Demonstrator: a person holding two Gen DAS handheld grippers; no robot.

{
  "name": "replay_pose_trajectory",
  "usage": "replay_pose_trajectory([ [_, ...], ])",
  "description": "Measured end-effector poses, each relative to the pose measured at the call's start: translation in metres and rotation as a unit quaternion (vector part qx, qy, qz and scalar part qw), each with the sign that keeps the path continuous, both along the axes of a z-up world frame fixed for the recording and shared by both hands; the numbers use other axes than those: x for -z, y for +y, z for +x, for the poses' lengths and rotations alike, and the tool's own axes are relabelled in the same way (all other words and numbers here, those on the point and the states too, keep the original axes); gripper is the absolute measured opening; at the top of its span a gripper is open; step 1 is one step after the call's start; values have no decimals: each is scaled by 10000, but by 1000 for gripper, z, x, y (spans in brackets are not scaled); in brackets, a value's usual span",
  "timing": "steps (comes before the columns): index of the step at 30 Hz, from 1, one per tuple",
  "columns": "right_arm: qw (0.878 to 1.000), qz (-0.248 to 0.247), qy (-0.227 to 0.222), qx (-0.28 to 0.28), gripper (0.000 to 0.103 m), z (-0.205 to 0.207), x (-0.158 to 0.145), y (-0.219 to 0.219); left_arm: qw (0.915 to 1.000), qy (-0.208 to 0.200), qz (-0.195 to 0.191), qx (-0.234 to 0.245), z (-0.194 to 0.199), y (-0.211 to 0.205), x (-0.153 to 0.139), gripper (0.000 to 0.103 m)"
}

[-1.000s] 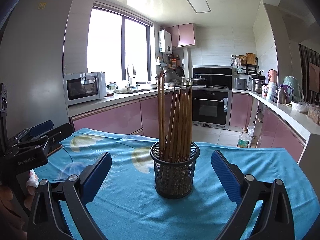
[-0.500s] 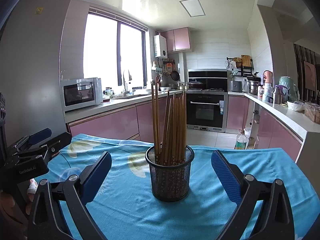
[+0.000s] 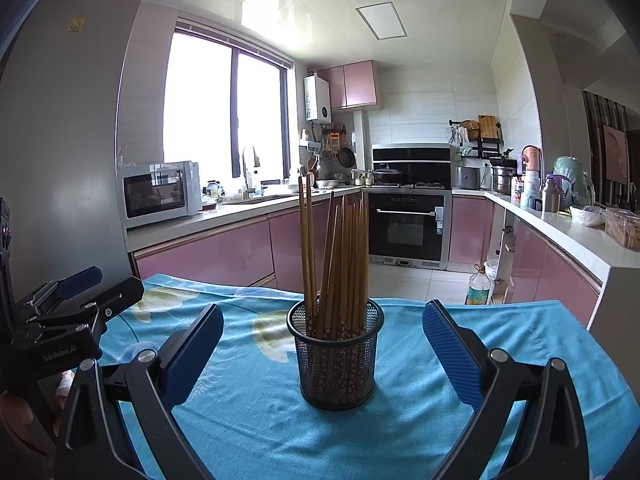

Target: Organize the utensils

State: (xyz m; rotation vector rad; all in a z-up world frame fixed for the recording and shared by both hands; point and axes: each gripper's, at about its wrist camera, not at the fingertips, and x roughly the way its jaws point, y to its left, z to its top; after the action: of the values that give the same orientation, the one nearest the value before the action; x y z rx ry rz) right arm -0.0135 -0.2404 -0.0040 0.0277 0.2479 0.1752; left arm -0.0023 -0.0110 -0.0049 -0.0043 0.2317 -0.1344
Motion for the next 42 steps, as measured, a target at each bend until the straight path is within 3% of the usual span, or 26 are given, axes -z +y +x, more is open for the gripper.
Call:
replay_pose_trajectory([
  [42,9999,-56,-39,151,97,-3,-1,-3,10000,72,-19,4,5,-3,2,97],
])
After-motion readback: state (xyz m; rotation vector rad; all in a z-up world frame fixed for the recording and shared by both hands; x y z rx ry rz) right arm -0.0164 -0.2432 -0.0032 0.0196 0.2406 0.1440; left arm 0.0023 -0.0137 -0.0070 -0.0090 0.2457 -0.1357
